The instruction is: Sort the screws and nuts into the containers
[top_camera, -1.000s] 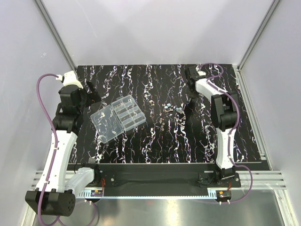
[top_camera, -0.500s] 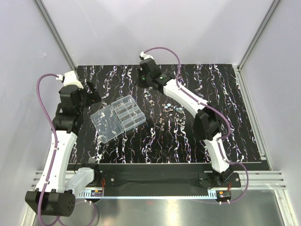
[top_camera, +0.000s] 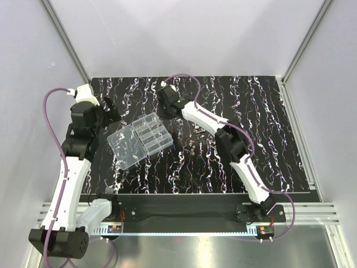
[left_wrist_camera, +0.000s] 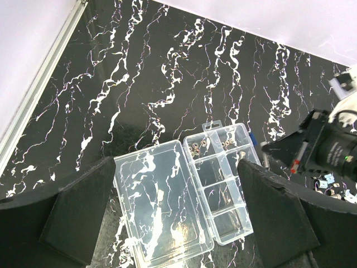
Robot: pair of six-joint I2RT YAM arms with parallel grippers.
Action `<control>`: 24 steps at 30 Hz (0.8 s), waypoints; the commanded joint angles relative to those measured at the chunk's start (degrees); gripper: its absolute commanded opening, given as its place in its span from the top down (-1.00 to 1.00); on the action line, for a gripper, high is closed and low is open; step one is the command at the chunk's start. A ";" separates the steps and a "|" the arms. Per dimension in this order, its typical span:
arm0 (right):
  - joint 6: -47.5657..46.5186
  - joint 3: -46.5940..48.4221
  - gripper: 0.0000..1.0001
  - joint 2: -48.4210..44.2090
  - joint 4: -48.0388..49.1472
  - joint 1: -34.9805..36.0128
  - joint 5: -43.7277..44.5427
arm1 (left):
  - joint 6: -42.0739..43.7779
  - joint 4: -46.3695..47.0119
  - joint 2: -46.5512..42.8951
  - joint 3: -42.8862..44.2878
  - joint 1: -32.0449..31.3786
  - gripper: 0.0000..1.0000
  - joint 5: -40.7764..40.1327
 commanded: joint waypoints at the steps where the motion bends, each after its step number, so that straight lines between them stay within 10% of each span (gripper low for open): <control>1: 0.76 3.40 1.00 -0.42 0.36 2.12 -0.81 | 0.87 1.49 -1.16 1.58 -0.45 -0.98 0.31; 12: 1.11 5.15 1.00 1.86 0.01 2.65 -1.95 | 1.13 1.23 -1.25 1.67 -0.98 -0.98 -0.31; 24: 1.03 9.82 0.21 2.92 -2.98 2.65 -1.86 | 1.39 1.32 -1.51 1.75 -1.41 -0.98 -0.39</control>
